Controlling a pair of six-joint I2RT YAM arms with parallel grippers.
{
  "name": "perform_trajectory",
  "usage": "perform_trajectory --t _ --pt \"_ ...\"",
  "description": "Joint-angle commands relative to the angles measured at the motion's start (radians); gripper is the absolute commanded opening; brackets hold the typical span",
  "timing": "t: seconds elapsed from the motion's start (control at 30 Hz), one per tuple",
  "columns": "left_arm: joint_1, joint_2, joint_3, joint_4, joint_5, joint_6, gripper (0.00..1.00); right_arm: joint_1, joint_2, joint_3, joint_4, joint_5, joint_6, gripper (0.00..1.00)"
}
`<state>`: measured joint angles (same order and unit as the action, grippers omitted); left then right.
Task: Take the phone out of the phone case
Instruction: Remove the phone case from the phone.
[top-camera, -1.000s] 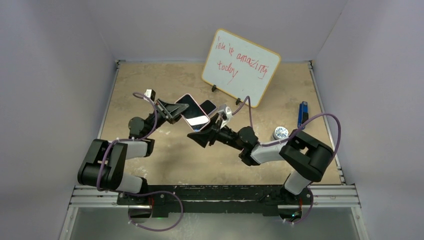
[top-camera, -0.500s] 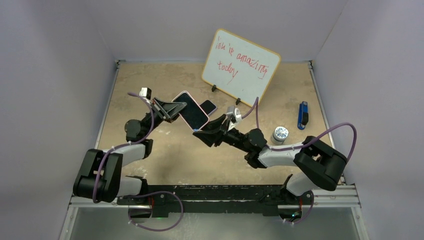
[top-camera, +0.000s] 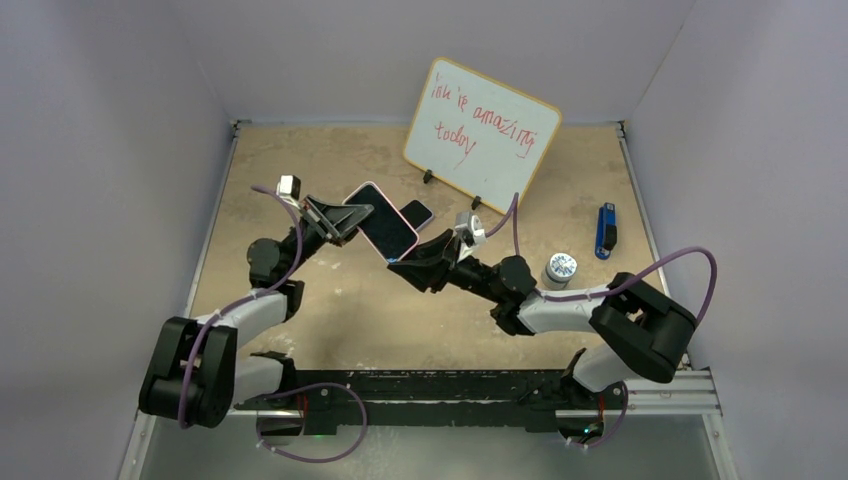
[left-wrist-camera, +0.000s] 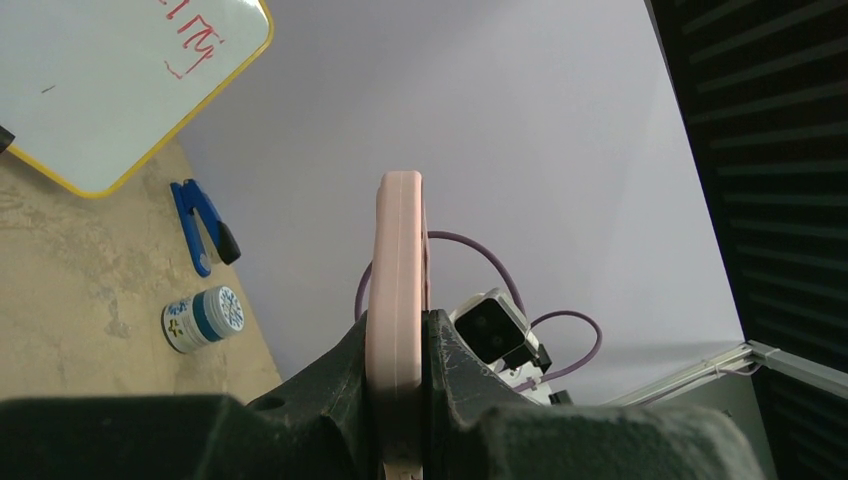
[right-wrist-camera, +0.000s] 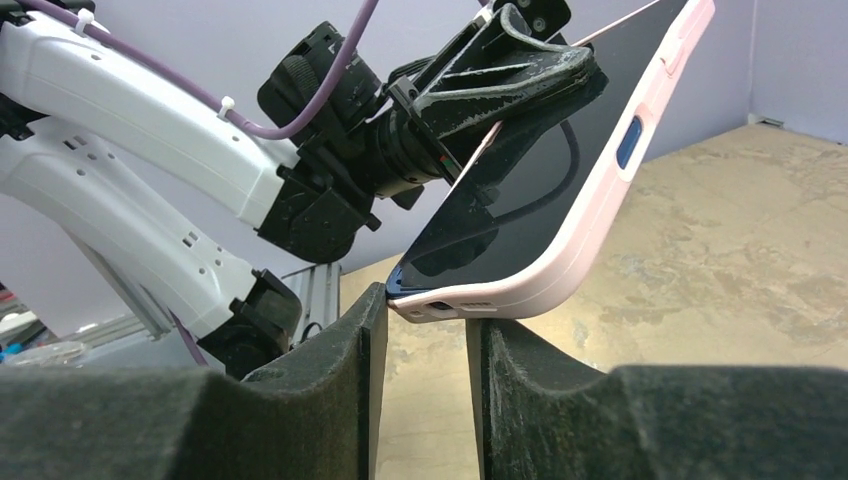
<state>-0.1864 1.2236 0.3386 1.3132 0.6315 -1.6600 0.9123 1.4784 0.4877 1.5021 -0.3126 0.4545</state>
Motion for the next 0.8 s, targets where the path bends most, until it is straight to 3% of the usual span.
perform_trajectory --t 0.0,0.3,0.53,0.77 --pt "-0.017 -0.049 0.048 -0.027 -0.001 0.0 0.0 -0.013 -0.027 0.017 0.141 -0.034 -0.021 0.32" --pt "-0.029 -0.136 0.067 -0.211 0.025 0.043 0.0 -0.057 -0.033 0.027 0.095 -0.061 -0.049 0.17" --pt "-0.036 -0.159 0.058 -0.254 0.075 0.037 0.0 -0.1 -0.027 0.041 0.04 -0.052 -0.056 0.07" --pt "-0.037 -0.167 0.046 -0.236 0.111 0.048 0.0 -0.134 -0.04 0.059 -0.124 -0.002 -0.029 0.0"
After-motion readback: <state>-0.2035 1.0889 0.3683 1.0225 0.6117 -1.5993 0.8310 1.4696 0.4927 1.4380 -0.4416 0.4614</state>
